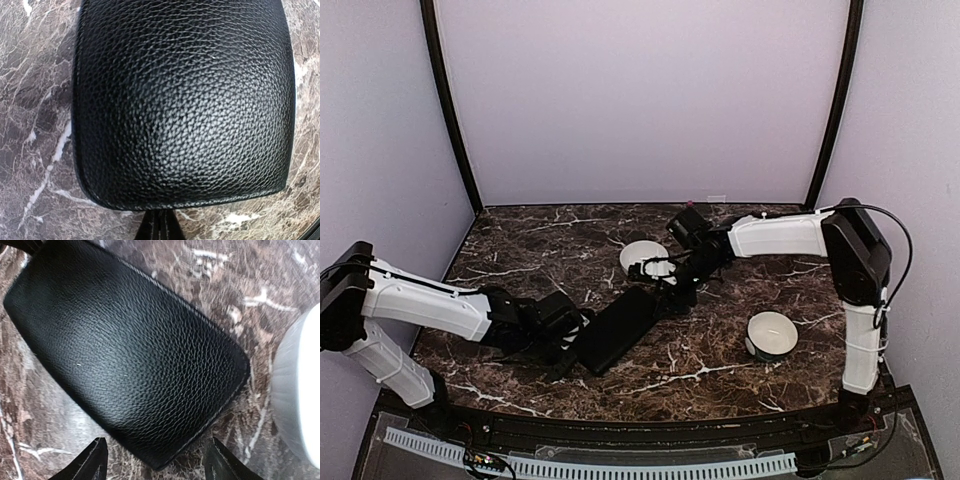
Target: Sort the hair-cutting tools
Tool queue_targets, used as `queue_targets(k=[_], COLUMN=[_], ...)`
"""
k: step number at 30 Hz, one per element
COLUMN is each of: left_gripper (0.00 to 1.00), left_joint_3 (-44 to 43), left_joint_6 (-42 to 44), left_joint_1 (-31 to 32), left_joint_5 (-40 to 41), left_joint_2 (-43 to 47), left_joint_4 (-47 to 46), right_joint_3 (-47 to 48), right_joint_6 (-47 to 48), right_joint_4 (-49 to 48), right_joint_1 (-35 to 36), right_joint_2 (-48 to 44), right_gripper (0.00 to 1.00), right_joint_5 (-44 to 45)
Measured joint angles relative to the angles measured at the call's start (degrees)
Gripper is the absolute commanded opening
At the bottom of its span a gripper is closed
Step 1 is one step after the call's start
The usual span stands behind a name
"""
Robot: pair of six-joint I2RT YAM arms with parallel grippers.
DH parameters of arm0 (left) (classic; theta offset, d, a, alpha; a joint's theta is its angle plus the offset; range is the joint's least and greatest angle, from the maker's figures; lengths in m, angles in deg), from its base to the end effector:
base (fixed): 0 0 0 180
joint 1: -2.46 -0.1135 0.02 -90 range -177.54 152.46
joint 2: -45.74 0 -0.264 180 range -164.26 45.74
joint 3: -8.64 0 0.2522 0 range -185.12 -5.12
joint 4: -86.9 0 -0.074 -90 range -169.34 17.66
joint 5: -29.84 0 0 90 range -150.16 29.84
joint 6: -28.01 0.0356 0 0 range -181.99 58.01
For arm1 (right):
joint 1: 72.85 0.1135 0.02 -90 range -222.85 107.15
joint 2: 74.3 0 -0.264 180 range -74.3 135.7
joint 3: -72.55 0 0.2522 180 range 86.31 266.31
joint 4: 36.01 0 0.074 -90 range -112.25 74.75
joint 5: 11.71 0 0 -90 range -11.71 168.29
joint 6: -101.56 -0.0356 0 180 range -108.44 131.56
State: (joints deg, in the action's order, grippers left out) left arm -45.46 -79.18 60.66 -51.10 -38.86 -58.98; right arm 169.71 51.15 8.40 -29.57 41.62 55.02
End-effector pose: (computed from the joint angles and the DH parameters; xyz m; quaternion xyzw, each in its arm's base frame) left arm 0.1414 -0.2174 0.1497 0.3244 0.9170 -0.0729 0.2204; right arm 0.2978 0.2998 0.1746 -0.6656 0.6833 0.2034 0.2208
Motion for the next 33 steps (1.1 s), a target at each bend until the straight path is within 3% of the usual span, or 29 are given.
queue_targets(k=[7,13,20,26,33], left_gripper=[0.00,0.00,0.00,0.00,0.00], left_joint_3=[0.0,0.0,0.0,-0.5,-0.9], left_joint_6=[0.2,0.5,1.0,2.3,3.1], left_joint_1=[-1.2,-2.0,-3.0,-3.8,-4.4], left_joint_5=[0.4,1.6,2.0,1.9,1.5], left_joint_2=[-0.3,-1.0,-1.2,-2.0,-2.9], left_joint_4=[-0.6,-1.8,-2.4,-3.2,-4.9], right_joint_3=[0.5,-7.8,-15.7,-13.8,-9.9], right_joint_6=[0.8,2.6,3.7,5.0,9.0], right_joint_4=[4.2,5.2,3.5,-1.0,-6.0], right_joint_1=[-0.6,0.3,1.9,4.2,11.6], right_joint_2=[3.0,-2.4,-11.4,-14.1,-10.3], right_gripper=[0.65,0.64,0.65,0.65,0.70], right_joint_5=[-3.7,-3.5,7.0,11.7,12.8])
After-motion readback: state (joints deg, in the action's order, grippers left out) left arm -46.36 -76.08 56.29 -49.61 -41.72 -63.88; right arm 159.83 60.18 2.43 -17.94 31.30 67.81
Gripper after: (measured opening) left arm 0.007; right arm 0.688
